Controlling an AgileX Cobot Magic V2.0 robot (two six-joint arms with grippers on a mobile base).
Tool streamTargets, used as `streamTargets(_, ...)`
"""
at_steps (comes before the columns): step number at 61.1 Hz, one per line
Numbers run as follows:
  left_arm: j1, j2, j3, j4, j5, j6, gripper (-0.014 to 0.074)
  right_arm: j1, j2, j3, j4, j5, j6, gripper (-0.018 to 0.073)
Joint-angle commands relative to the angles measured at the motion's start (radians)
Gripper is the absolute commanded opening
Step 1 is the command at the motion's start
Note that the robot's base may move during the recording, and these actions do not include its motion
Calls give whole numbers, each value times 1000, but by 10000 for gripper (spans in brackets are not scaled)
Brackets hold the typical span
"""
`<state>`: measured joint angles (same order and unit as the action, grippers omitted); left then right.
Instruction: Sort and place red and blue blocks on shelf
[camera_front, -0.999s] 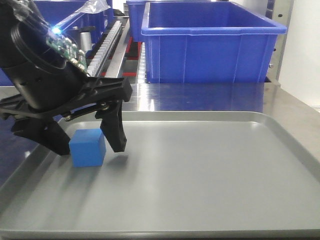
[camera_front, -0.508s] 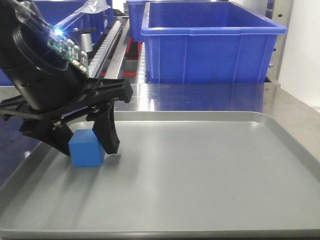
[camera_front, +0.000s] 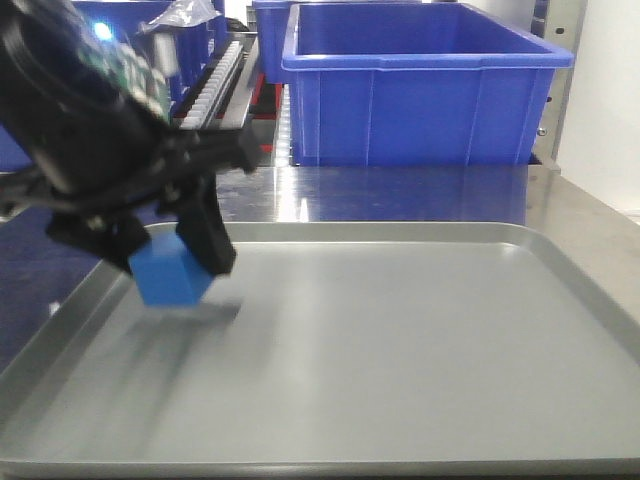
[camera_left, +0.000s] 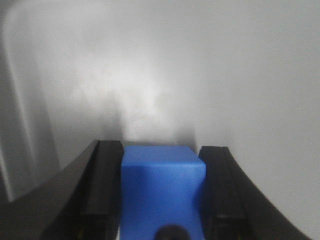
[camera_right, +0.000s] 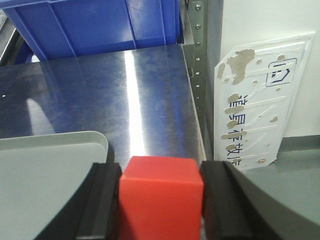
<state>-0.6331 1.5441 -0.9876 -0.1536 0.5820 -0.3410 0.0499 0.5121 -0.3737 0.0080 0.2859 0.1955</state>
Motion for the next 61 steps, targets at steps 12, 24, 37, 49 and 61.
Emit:
streamTargets(12,33,-194,-28,94,-57,-11,123,-4,-1,-28,-13,-97,-1,56)
streamTargets(24,128,-338,-28,181,-44,-11,123,-4,-1,-28,-13,-97,-1,56)
streamTargets(37,254,-520,17,299,-26,-9,123,-4,-1,-28,-13,-97,-1,56)
streamTargets(49,372,-699,146,342,-50,-9,123,-4,-1,-28,-13,-97,-1,56)
streamTargets(61,445,-862,291,373,-63,-9,123,-4,-1,-28,-13,-97,-1,56)
